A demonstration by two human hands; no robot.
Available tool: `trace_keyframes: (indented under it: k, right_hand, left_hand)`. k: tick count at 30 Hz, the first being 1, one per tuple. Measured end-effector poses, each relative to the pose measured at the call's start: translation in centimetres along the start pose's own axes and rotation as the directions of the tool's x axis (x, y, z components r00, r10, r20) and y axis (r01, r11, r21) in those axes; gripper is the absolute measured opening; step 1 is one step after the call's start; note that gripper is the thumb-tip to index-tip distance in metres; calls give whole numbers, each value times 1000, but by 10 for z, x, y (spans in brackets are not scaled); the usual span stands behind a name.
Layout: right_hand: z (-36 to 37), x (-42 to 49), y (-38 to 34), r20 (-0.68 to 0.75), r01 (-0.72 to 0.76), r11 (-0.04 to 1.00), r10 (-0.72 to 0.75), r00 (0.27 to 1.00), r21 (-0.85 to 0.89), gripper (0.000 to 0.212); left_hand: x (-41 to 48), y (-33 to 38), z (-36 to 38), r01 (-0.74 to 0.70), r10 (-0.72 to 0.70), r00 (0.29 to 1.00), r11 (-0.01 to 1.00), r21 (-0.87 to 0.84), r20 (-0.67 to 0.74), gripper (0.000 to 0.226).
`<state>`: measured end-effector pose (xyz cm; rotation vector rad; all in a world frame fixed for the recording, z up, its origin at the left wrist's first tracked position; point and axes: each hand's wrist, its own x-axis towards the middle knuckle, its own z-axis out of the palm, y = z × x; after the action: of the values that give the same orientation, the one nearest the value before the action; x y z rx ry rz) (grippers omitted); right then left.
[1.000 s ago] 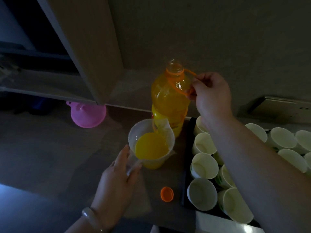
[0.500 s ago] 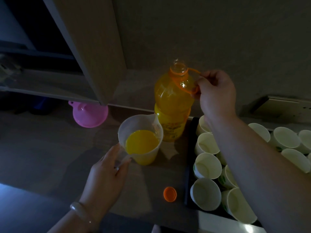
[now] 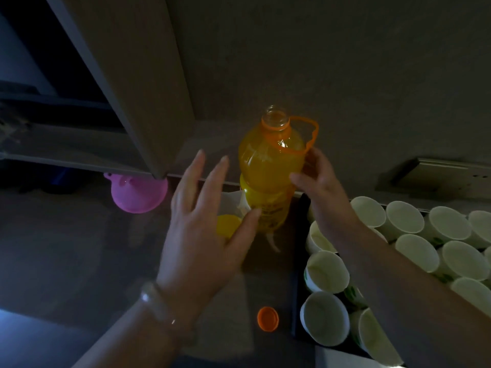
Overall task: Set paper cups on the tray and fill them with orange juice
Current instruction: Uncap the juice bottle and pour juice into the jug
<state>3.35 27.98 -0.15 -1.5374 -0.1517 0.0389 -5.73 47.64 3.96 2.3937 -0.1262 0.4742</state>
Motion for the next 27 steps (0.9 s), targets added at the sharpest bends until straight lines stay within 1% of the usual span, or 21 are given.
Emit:
trace_keyframes:
  k: [2,3,5,6,8,11,16,18,21,27]
  right_hand:
    - [2,2,7,45,19,994,-14,999,-112,96]
    - [4,2,8,46,20,986,-12,999,-166,101]
    - [7,5,12,25,30,970,-24,999,-243,103]
    - [8,7,13,15,30,959,-27,1000,-281,103]
    - [11,12,15,-1,-17,938,18,1000,-346,99]
    - [13,18,19,-4,-46,937,47,999,-346,94]
    - [11,29,25,15,-64,941,73,997,-331,102]
    - [10,31,29,9,-60,937,67,998,-344,104]
    - [13,31,30,-11,-21,945,19,1000,-327,109]
    - [17,33,30,-28,36,959,-46,999,-281,109]
  left_hand:
    - [24,19,6,-77,77,997,997,16,-8,67]
    - [35,26,9,-148,149,989,986,78,-13,62]
    - [52,38,19,-275,274,961,934,228,36,56]
    - [58,42,24,-309,297,951,909,280,83,56]
    - [64,43,33,-334,301,942,880,337,147,55]
    - [63,35,40,-324,276,943,884,336,185,48]
    - [61,31,41,-240,182,959,929,282,217,41]
    - [61,29,42,-184,124,958,957,226,257,42]
    - [60,27,47,-136,81,947,978,159,312,48]
    - [66,25,50,-129,60,936,975,178,348,56]
